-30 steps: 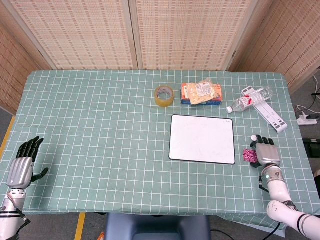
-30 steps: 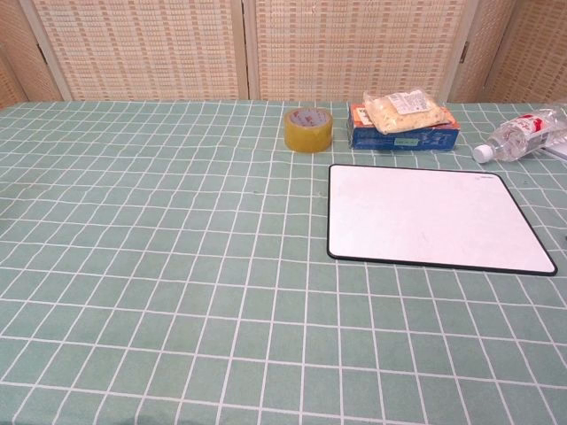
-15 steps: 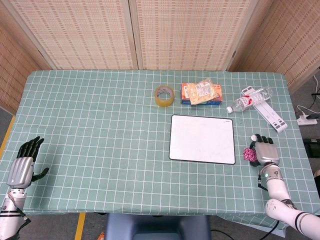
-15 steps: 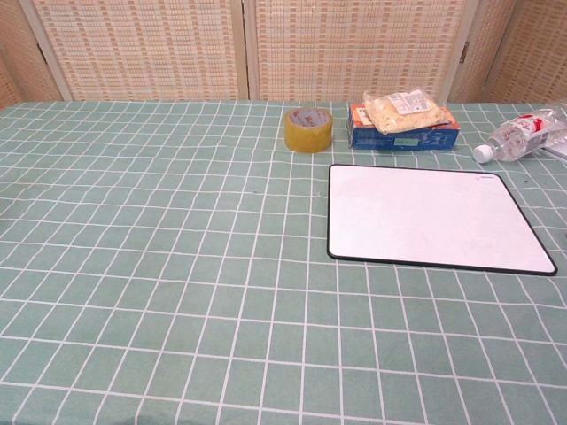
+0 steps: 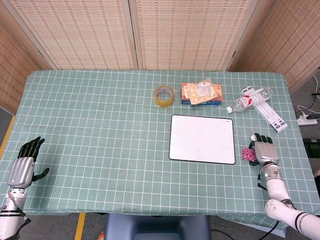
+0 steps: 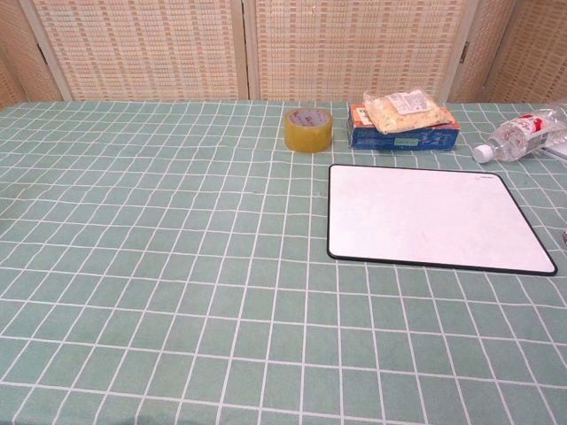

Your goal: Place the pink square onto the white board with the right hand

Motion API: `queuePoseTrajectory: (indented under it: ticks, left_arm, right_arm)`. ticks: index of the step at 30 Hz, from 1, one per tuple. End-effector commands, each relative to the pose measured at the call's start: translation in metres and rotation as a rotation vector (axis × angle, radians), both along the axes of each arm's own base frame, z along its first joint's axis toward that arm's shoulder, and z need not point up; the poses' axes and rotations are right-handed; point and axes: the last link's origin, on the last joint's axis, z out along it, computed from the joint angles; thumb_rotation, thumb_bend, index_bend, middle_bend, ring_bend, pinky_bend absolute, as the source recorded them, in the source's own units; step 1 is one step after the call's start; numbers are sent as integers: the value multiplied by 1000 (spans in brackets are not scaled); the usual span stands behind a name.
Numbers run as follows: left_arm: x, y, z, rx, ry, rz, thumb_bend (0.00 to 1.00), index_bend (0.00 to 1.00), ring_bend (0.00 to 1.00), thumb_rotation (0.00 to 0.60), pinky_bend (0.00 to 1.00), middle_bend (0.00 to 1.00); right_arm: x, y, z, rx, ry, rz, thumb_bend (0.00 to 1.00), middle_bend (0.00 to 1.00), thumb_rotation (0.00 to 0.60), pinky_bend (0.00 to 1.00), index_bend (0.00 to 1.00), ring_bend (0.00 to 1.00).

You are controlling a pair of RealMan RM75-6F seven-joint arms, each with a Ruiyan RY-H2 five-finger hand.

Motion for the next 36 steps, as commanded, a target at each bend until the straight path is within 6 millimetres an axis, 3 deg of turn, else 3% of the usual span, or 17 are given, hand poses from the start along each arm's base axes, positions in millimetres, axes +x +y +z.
queuePoseTrajectory:
  ticks: [1, 6, 10, 17, 21, 26, 36]
  left_arm:
    - [0, 0, 0, -3, -1, 0, 187, 0, 0, 600, 0, 0]
    - [0, -1, 0, -7, -3, -4, 187, 0, 0, 600, 0, 0]
    - [1, -1, 2, -1, -9, -8, 187, 0, 0, 600, 0, 0]
    - [0, -3, 8, 15, -21, -11, 188, 0, 0, 600, 0, 0]
    - [0, -2, 9, 14, -22, -11, 187, 0, 0, 600, 0, 0]
    - [0, -2, 8, 4, -29, -11, 187, 0, 0, 600, 0, 0]
    - [-2, -1, 11, 12, -44, -5, 187, 0, 0, 600, 0, 0]
  right_arm:
    - [10, -3, 5, -8, -3, 29, 212, 0, 600, 0, 451, 0]
    - [39, -14, 15, -26, 4, 101, 212, 0, 600, 0, 461, 0]
    - [75, -30, 17, -20, 8, 176, 212, 0, 600, 0, 462, 0]
    - [136, -72, -21, 53, 38, 256, 212, 0, 600, 0, 463, 0]
    - [152, -81, -47, 97, 44, 247, 212, 0, 600, 0, 463, 0]
    - [153, -84, -72, 126, 67, 213, 213, 0, 600, 0, 463, 0]
    - [160, -93, -79, 111, 14, 198, 212, 0, 600, 0, 425, 0]
